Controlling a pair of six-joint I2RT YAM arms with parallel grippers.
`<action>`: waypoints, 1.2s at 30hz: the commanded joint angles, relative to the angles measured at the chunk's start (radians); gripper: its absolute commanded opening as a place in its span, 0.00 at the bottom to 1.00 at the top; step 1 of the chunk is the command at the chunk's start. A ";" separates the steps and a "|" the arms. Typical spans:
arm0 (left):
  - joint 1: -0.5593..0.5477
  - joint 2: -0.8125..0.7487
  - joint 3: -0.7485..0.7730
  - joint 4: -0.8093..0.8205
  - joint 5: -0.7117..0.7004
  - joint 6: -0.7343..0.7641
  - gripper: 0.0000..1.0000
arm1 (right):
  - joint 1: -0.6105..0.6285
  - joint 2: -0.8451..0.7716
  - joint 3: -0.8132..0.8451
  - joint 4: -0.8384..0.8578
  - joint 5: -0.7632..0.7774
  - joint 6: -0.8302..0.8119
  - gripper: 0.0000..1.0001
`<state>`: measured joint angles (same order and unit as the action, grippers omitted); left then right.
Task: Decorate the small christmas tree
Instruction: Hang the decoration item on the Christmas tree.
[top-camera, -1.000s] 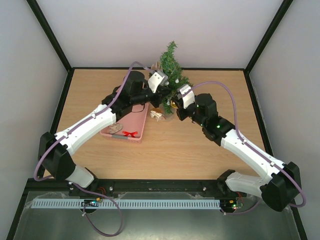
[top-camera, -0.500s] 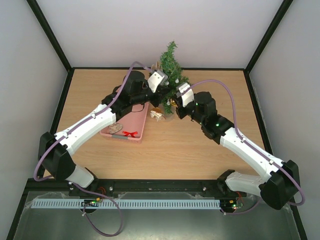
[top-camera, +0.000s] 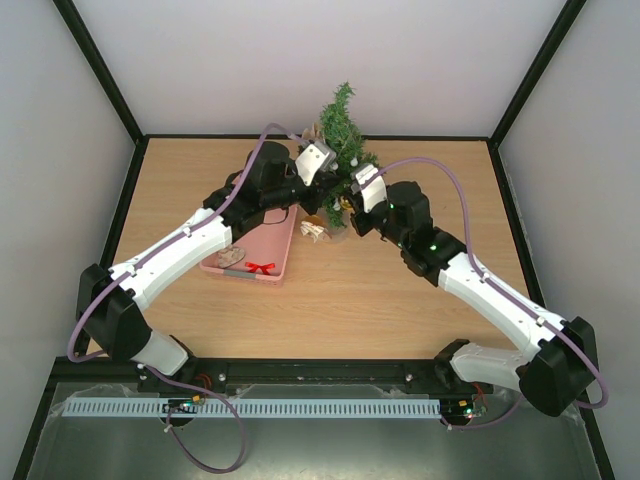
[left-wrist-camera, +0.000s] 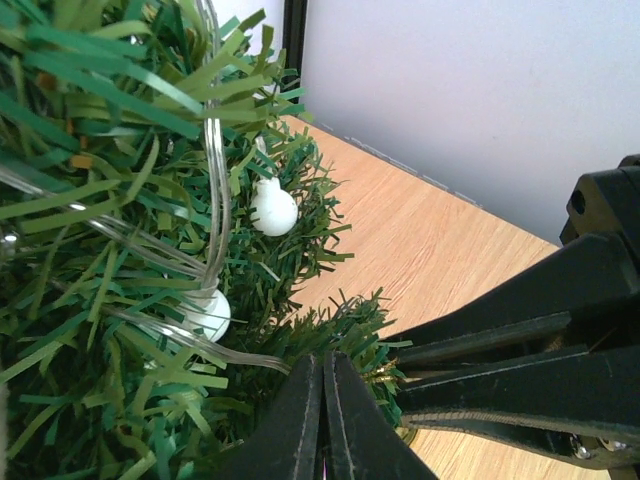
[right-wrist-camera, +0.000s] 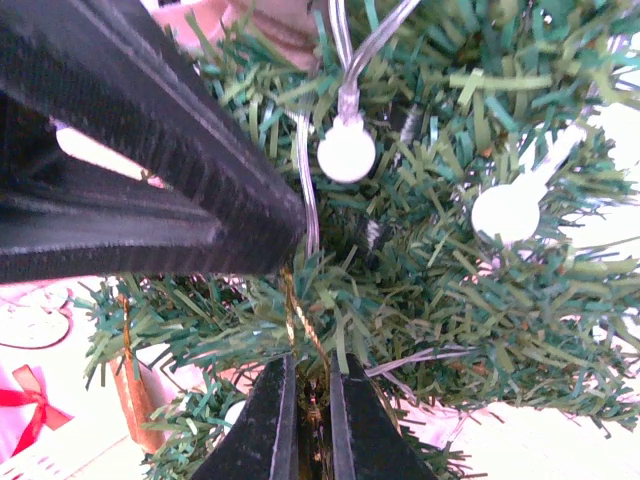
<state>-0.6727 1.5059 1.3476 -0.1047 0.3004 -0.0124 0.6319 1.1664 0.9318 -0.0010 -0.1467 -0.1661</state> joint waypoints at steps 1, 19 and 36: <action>0.007 0.001 0.025 0.012 0.048 -0.001 0.02 | -0.005 -0.010 0.041 0.015 -0.008 -0.012 0.02; 0.007 0.012 0.034 0.009 0.010 -0.014 0.02 | -0.008 0.013 0.040 0.004 0.021 -0.027 0.02; 0.007 -0.018 0.025 -0.008 0.039 -0.036 0.25 | -0.012 0.005 0.051 -0.029 -0.019 -0.032 0.02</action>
<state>-0.6727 1.5074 1.3476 -0.1116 0.3149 -0.0273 0.6239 1.1851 0.9417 -0.0189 -0.1589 -0.1860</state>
